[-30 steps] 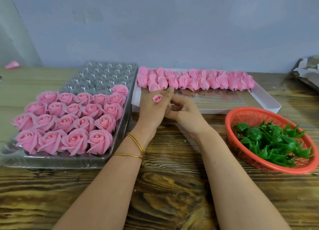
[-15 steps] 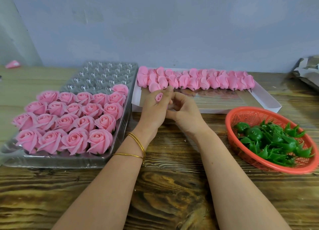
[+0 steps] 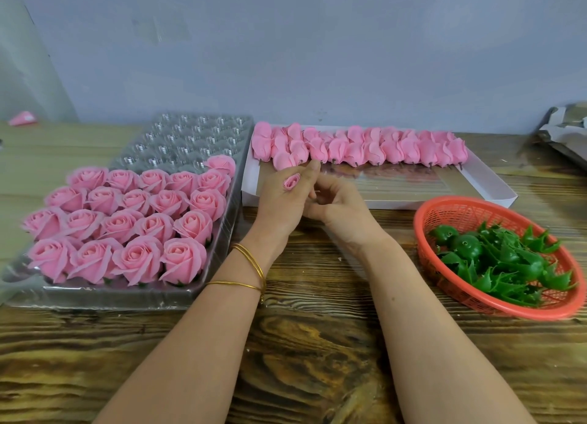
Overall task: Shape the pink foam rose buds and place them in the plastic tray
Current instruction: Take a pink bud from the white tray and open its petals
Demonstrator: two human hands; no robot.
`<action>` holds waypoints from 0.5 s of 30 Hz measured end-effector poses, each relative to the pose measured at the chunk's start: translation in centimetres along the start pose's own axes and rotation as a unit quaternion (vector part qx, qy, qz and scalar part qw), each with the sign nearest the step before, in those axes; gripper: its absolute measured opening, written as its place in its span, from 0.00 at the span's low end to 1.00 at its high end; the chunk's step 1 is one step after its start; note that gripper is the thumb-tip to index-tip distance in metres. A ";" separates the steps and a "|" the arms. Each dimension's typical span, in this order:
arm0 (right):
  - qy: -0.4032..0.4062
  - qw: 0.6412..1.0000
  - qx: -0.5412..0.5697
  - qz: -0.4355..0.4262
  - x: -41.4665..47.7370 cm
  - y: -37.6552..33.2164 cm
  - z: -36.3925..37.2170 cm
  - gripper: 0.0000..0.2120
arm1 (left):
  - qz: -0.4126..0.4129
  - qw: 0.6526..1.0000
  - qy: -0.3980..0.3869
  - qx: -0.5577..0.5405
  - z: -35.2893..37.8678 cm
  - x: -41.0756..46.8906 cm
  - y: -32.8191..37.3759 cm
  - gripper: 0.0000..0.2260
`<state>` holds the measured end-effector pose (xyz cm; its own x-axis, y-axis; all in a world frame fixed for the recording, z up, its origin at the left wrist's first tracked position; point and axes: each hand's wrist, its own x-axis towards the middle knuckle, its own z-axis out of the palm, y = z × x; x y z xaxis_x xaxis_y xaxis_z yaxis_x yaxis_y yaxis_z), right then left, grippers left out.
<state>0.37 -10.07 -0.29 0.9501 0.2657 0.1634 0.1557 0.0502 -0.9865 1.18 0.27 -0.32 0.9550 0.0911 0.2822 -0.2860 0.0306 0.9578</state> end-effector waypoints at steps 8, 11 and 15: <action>0.033 0.999 -0.006 -0.009 0.5 0.4 0.1 0.19 | -0.006 1.000 0.016 -0.013 0.3 0.4 -0.7 0.22; 0.035 0.999 -0.010 -0.003 0.5 0.3 0.2 0.16 | -0.005 1.000 0.012 -0.005 0.3 0.3 -0.5 0.21; 0.025 1.000 -0.014 -0.004 0.3 0.0 0.0 0.16 | -0.008 1.000 -0.020 -0.004 0.2 -0.1 0.0 0.14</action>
<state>0.66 -9.98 -0.26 0.9608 0.2172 0.1723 0.1708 0.0256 -0.9850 1.13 0.12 -0.31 0.9616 0.0517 0.2697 -0.2718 0.0391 0.9616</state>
